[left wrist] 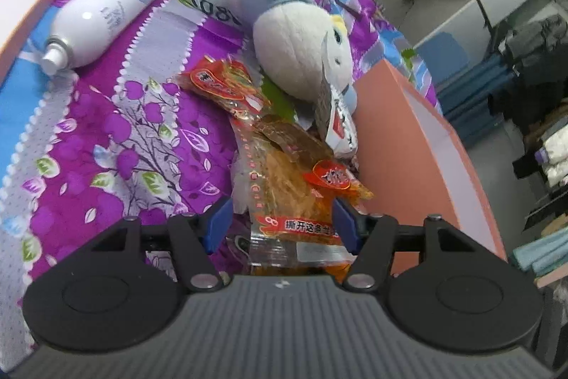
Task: Organize snacks
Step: 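Grasp the red-labelled spicy strip bag with the left gripper while the right grasps the orange packet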
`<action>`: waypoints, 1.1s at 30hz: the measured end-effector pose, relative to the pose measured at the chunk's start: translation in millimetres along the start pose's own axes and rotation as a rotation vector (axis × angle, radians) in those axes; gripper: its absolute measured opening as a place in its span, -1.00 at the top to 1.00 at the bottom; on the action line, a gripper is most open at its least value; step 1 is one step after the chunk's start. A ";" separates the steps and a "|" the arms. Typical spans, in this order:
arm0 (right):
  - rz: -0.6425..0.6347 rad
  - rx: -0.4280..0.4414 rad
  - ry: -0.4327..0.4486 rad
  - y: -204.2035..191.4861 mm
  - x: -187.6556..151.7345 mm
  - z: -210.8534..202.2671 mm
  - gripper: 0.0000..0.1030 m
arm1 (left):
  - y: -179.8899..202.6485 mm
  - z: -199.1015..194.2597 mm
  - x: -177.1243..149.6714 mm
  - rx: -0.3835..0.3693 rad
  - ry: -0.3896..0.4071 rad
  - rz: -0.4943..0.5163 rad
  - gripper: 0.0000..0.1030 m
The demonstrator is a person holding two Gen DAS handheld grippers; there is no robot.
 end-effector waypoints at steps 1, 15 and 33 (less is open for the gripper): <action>-0.005 0.002 -0.003 -0.6 0.0 1.6 0.23 | 1.0 2.6 0.5 0.003 -0.002 0.010 -0.28; -0.035 -0.017 0.016 2.2 5.7 -21.5 0.63 | 14.5 -22.4 -1.5 -0.017 0.041 0.011 0.38; -0.099 -0.033 0.024 -21.5 -13.3 -84.6 0.65 | -28.9 -141.2 -36.8 0.047 0.179 -0.061 0.66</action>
Point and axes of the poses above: each gripper's, at about its wrist camera, not at the fingertips, and z roughly the way its jaws point, y to its right, x to its top, the point moved 2 cm from there along z, roughly the way its jaws point, and after that the axes turned 6 degrees about -z, right-handed, at the moved point
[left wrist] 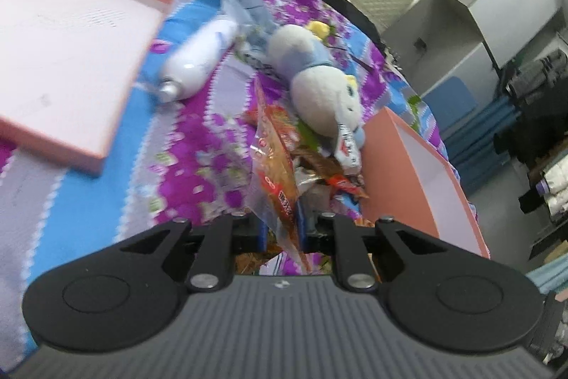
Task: Organize snacks
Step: 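Grasp the red-labelled spicy strip bag with the left gripper while the right grasps the orange packet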
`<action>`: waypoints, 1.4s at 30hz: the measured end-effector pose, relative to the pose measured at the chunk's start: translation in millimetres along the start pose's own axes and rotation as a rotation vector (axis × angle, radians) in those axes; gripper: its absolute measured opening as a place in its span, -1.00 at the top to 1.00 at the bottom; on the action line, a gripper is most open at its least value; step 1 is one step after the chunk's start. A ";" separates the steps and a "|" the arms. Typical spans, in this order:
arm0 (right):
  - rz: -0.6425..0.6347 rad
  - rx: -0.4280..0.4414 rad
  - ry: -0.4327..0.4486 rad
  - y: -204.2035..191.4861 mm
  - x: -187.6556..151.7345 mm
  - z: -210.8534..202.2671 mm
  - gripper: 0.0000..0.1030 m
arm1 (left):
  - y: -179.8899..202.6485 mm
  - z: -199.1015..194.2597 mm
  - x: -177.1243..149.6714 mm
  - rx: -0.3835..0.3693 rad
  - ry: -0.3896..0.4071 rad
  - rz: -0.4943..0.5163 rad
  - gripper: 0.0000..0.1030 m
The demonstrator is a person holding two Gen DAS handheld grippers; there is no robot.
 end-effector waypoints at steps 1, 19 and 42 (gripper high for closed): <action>-0.003 0.005 -0.005 -3.4 -2.0 -2.6 0.65 | -5.4 -5.3 -1.6 0.010 0.001 -0.007 0.66; 0.011 0.171 -0.038 -38.6 -18.7 -21.0 -0.10 | -78.7 -68.9 -20.8 0.218 -0.002 0.027 -0.54; 0.013 0.213 -0.012 -14.7 -20.5 8.5 -0.46 | -41.6 -21.8 -91.9 0.226 -0.264 0.712 -0.71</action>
Point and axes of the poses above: each gripper's, at about its wrist camera, not at the fingertips, and z roughly the way its jaws point, y to its right, x to its top, the point moved 2 cm from there along z, roughly the way its jaws point, and after that the axes turned 6 degrees about -z, right-handed, at the moved point
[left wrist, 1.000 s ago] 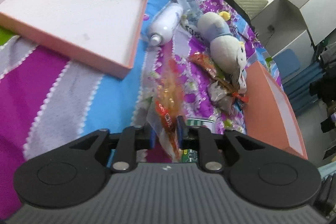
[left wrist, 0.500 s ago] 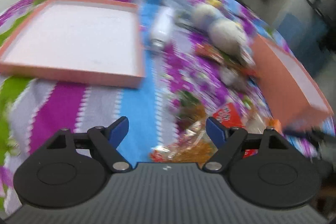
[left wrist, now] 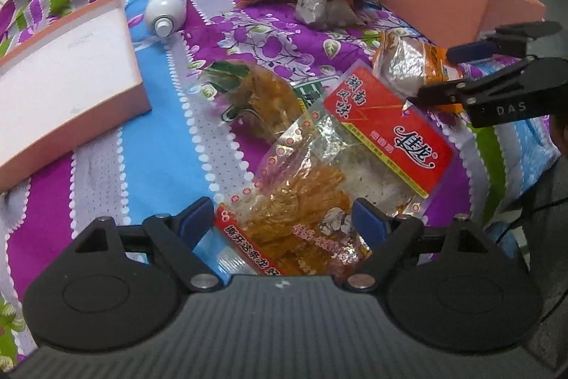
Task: Organize snacks
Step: 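Grasp the red-labelled spicy strip bag with the left gripper while the right grasps the orange packet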
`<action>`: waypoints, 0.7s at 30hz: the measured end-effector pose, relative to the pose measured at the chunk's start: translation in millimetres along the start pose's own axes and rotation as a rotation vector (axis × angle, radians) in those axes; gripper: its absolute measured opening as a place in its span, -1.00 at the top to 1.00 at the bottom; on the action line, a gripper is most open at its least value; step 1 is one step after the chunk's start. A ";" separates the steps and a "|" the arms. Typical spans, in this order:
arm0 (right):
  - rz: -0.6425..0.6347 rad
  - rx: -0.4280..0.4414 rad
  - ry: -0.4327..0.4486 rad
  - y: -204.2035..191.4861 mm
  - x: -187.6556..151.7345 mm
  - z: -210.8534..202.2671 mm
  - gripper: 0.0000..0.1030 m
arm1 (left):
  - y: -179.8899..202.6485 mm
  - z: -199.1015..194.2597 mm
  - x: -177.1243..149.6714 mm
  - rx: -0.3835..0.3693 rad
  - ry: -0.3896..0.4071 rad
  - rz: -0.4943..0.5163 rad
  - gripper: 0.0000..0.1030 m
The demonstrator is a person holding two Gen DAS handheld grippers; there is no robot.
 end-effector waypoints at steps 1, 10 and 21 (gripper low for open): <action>-0.012 0.004 -0.010 -1.3 -0.2 2.7 -0.46 | 0.5 1.4 0.0 -0.004 -0.004 0.008 -0.71; -0.046 0.015 -0.043 -4.0 -5.9 15.4 -0.37 | 9.2 12.6 1.9 -0.012 -0.028 0.045 -0.55; -0.050 -0.007 -0.038 -10.7 -3.7 5.1 0.25 | 23.2 3.0 2.7 0.002 -0.044 -0.007 0.06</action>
Point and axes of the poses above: each gripper's, at about its wrist camera, not at the fingertips, and z roughly the way its jaws point, y to its right, x to its top, the point moved 2 cm from there along z, roughly the way its jaws point, and after that the axes turned 6 degrees about -z, right-handed, at the moved point
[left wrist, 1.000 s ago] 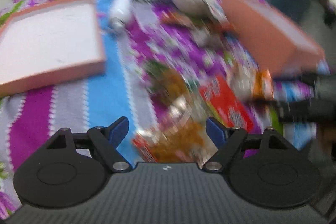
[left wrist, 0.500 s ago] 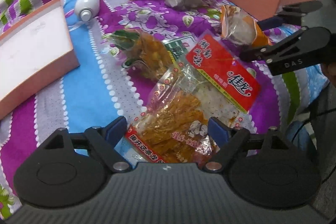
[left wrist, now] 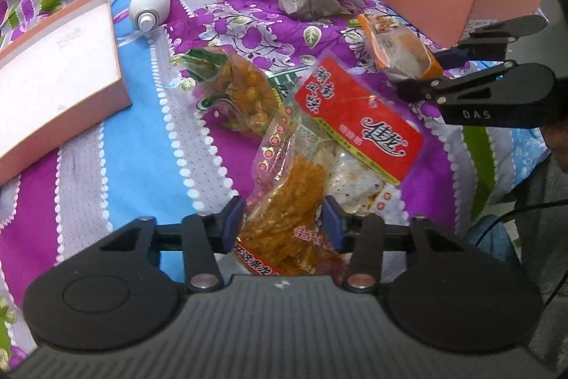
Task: Organize snacks
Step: 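Grasp the red-labelled spicy strip bag with the left gripper while the right grasps the orange packet, then lift both held packets and carry them over the pink shoebox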
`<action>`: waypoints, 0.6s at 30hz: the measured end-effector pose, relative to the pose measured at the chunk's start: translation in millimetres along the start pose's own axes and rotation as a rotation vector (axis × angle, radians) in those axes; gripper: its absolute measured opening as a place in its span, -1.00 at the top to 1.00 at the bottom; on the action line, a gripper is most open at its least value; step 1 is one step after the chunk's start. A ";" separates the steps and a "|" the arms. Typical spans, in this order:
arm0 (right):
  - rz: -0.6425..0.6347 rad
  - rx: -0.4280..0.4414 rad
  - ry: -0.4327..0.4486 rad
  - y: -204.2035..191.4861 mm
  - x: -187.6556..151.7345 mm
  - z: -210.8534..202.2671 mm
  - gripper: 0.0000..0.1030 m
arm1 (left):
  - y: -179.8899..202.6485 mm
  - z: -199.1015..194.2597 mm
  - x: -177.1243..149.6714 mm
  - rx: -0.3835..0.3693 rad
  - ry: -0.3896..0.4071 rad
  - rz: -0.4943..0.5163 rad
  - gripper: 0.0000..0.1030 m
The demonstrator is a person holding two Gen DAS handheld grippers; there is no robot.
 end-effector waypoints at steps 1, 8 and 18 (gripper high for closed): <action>0.012 0.001 0.004 1.1 0.2 -2.3 0.26 | 2.7 -0.6 -0.8 -0.003 -0.009 -0.008 0.09; 0.120 -0.015 0.033 11.9 -4.1 -25.3 0.32 | 30.2 -9.9 -9.1 -0.011 -0.022 -0.095 0.25; 0.250 0.002 0.030 26.8 -28.2 -53.8 0.33 | 53.4 -26.7 -11.3 0.011 0.010 -0.238 0.26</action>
Point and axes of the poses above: each gripper's, at about its wrist camera, not at the fingertips, and z roughly the way its jaws point, y to its right, x to its top, the point moved 2 cm from there along z, roughly the way its jaws point, and after that the axes turned 6 degrees about -z, right-handed, at the moved point
